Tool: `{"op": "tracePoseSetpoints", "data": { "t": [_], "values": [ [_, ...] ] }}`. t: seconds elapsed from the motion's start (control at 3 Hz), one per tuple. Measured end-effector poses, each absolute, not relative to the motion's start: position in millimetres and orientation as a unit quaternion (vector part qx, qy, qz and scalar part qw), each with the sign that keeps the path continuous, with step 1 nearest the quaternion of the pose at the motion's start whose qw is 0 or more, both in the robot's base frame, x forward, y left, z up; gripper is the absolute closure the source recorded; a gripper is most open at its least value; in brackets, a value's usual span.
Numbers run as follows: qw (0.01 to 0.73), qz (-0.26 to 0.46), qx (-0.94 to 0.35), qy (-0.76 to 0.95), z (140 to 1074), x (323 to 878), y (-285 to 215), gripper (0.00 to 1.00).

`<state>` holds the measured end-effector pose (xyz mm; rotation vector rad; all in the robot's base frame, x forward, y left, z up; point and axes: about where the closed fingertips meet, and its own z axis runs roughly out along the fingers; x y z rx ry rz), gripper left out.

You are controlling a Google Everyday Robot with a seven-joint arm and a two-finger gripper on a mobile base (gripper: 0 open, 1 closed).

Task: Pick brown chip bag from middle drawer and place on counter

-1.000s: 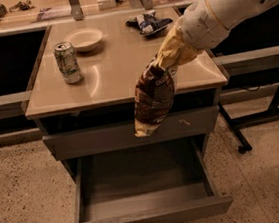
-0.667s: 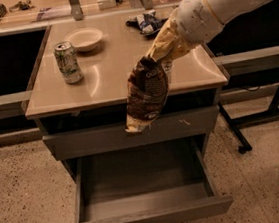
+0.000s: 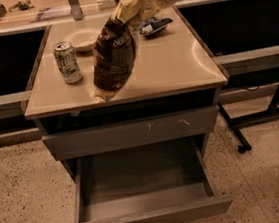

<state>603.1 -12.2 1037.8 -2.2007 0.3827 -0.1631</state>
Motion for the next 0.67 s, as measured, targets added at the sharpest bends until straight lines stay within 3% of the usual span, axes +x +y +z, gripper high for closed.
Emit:
{"op": "tracePoseSetpoints", "data": {
  "t": [0.67],
  "values": [
    [0.441,-0.074,-0.884,0.139,1048.8,606.3,-2.8,1.0]
  ]
}}
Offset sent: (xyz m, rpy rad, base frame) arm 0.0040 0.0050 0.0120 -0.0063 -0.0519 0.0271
